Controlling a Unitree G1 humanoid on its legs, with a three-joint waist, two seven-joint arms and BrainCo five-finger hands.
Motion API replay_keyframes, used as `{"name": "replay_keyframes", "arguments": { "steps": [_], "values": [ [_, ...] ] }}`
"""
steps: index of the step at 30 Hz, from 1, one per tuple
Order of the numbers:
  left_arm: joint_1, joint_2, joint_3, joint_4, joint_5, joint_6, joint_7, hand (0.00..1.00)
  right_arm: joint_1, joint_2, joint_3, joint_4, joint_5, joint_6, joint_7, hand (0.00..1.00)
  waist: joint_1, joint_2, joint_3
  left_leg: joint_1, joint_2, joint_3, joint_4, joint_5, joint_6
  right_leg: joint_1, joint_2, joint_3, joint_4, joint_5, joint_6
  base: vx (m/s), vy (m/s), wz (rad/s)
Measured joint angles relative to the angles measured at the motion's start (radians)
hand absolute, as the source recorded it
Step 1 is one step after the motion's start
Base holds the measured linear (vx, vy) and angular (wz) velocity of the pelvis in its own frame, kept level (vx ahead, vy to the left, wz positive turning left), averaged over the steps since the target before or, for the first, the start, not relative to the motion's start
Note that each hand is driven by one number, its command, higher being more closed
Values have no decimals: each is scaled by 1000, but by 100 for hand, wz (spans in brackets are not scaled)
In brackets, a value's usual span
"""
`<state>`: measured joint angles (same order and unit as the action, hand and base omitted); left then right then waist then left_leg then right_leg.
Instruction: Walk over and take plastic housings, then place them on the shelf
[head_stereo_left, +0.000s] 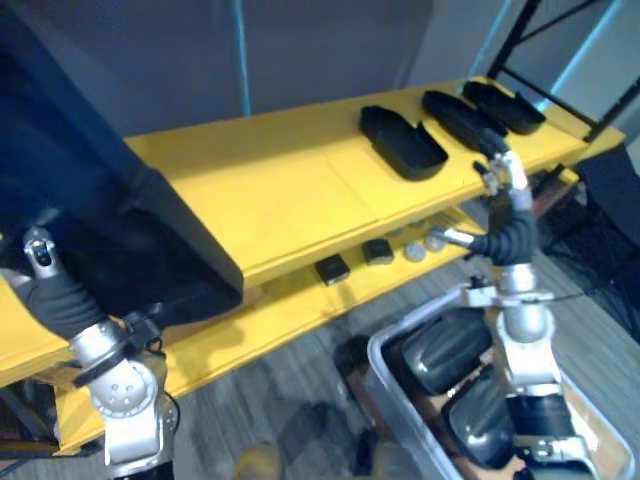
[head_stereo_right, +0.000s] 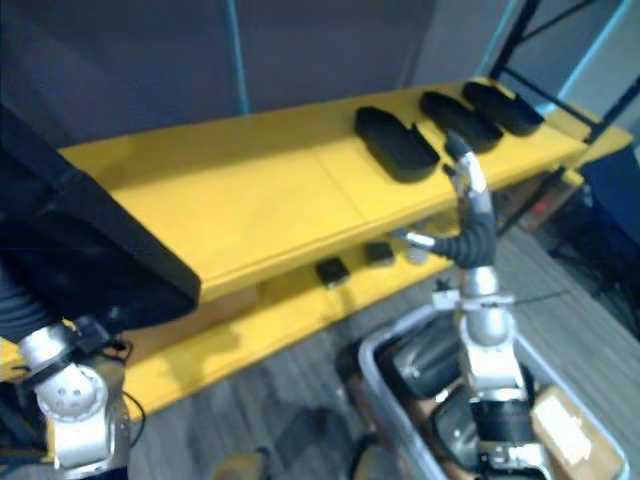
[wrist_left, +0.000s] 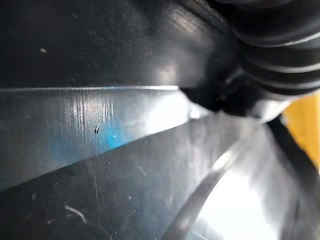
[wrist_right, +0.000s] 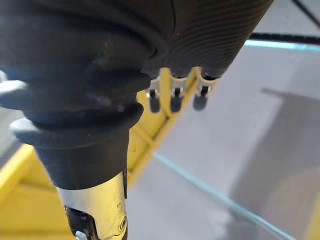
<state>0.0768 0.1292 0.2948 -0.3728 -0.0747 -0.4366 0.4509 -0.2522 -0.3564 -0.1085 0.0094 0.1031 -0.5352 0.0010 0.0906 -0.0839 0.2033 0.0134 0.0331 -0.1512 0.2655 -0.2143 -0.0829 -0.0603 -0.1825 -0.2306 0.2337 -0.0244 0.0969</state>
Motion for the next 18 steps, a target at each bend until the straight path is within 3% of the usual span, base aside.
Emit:
{"name": "replay_keyframes", "arguments": {
  "steps": [1, 2, 4, 5, 6, 10, 13, 15, 18],
  "values": [
    [5, -8, -14, 4, -2, 4, -4, 100, -2, -13, -10, 0, 19, 9, 6, 0, -1, 31, -1, 0, 23, 28, 5, -1, -5, 26, 18, -19, -25, 1, -3, 186, -156, 16],
    [5, -14, -26, 5, -2, 4, -7, 100, 0, -18, -18, 1, 30, 20, 12, 0, -6, 43, -5, 2, 37, 61, 0, -1, -6, 39, 23, -29, -35, 2, -3, 135, -105, 49],
    [-19, -23, -87, 9, -1, 2, -36, 100, 9, -27, -83, -3, 52, 48, 29, 0, -51, 76, -28, 9, 110, 316, -40, 21, -2, 87, 20, -103, -62, 0, -6, 103, -77, 73],
    [-34, -23, -103, 12, -1, 0, -44, 100, 17, -29, -107, -8, 53, 51, 31, 0, -58, 80, -31, 13, 127, 379, -50, 31, 2, 94, 13, -119, -68, 0, -7, 89, -44, 79],
    [-71, -24, -140, 17, 4, -1, -58, 100, 43, -35, -154, -22, 61, 53, 34, 0, -73, 86, -35, 15, 141, 465, -69, 65, -16, 101, -3, -152, -74, 0, -6, 74, 26, 65],
    [-121, -20, -188, 19, 8, 2, -61, 100, 91, -31, -188, -39, 113, 48, 68, 0, -91, 75, -43, 22, 87, 454, -133, 107, -5, 99, -42, -171, -84, 3, 0, 39, 65, 27],
    [-111, -16, -183, 25, 39, 39, -37, 100, 80, -19, -177, -39, 189, 30, 135, 0, -84, 63, -49, 44, 78, 449, -151, 113, -6, 118, -43, -179, -98, 10, 10, 41, 33, 8],
    [-92, -3, -165, 42, 71, 63, -21, 100, 79, 20, -134, -40, 262, 13, 181, 0, -82, 61, -54, 84, 71, 423, -202, 137, -11, 167, -43, -209, -113, 10, 10, 11, 6, 32],
    [-55, 18, -131, 37, 93, 69, -23, 100, 72, 74, -62, -38, 277, -11, 200, 0, -72, 63, -55, 90, 57, 364, -264, 188, -8, 191, -44, -270, -119, 9, 10, -19, -35, 58]
  ]
}}
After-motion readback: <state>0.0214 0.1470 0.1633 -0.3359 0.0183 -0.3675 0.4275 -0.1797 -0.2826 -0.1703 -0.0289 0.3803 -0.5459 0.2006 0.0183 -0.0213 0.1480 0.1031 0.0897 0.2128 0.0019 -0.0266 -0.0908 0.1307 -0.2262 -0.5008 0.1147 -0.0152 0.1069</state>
